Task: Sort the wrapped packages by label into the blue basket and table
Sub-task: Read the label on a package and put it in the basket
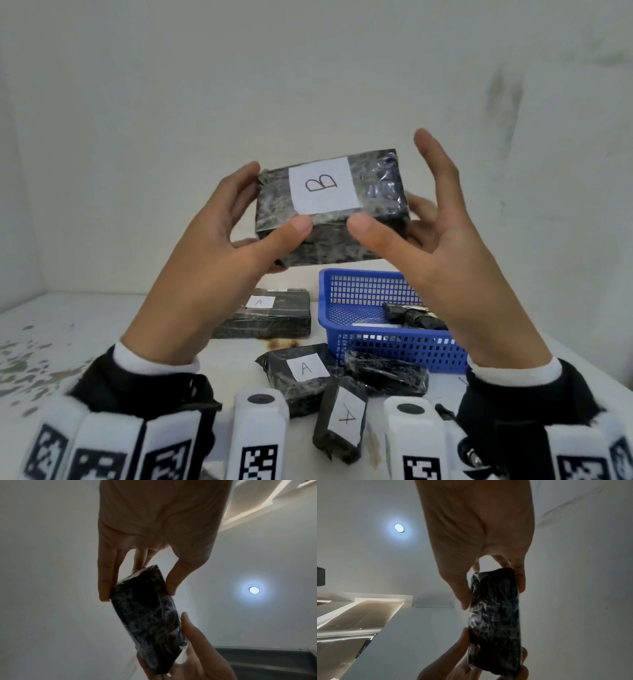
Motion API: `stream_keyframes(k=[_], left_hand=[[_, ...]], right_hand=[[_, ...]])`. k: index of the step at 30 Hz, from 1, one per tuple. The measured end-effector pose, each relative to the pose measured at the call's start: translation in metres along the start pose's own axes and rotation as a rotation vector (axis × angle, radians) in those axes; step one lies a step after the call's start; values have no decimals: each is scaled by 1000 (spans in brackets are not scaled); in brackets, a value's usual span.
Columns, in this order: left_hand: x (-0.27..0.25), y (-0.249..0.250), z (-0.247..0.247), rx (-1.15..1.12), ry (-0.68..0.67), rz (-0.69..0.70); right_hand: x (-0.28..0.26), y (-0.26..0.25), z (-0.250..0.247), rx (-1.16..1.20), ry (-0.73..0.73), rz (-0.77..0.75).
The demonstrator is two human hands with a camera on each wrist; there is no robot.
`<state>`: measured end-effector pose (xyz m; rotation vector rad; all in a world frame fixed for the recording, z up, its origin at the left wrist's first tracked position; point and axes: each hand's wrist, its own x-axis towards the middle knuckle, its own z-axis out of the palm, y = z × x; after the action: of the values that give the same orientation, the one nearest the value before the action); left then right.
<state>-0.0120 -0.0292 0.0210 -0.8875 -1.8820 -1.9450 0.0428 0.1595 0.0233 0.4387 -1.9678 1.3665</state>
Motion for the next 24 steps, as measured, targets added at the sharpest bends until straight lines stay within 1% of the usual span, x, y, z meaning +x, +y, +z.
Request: stream_keyframes(k=[2,6,10,16,19,24], left_hand=[[0,0,-3,11,3,26],[1,-1,-5,26,-38,22],[0,2,-2,55,-67,38],[0,4,0,36,-51,47],[1,1,2,63,-27,64],[1,-2,4,71,-26,82]], right_hand=[[0,-1,-1,17,-21,36],[-1,-3,-2,-73,-24,64],[-1,-3,-3,-77,-31,87],[0,-3,3,-106,-29,102],[1,-3,5,-132,-15,96],[-2,-6,7,-227,-7,148]])
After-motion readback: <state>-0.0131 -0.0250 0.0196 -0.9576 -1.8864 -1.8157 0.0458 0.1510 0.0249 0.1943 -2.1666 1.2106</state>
